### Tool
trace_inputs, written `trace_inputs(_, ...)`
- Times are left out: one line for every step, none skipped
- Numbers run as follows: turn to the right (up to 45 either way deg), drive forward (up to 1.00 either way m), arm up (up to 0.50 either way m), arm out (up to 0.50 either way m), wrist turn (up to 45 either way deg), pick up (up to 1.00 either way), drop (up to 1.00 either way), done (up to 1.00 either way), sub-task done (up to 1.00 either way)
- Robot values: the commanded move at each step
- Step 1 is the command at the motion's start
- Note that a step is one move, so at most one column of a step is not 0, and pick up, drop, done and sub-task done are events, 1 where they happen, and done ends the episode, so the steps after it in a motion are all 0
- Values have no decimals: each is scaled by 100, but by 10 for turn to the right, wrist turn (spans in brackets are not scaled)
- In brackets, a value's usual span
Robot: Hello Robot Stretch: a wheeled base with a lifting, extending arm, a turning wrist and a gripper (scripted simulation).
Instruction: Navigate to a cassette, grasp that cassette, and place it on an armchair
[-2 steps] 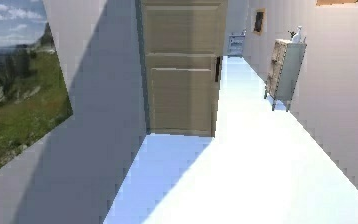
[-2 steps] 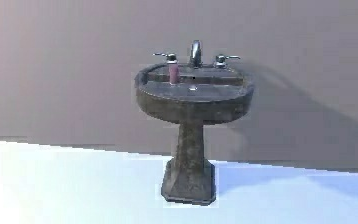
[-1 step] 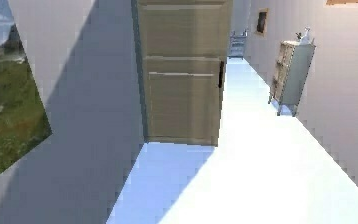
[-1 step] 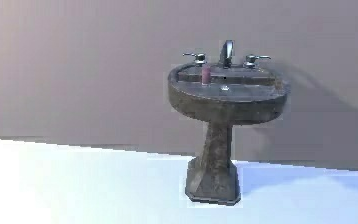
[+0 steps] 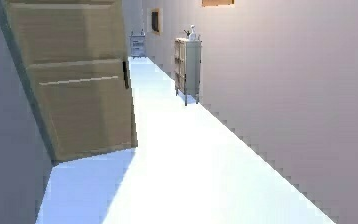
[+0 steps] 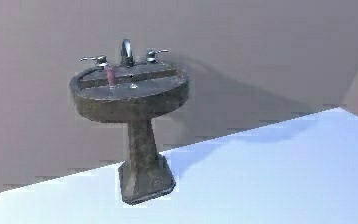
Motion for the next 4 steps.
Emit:
trace_inputs(0, 100, 0, 0, 0, 0, 0, 0, 0)
trace_inputs(30, 0, 0, 0, 0, 0, 0, 0, 0)
trace_inputs(0, 95, 0, 0, 0, 0, 0, 0, 0)
trace_inputs(-210, 0, 0, 0, 0, 0, 0, 0, 0)
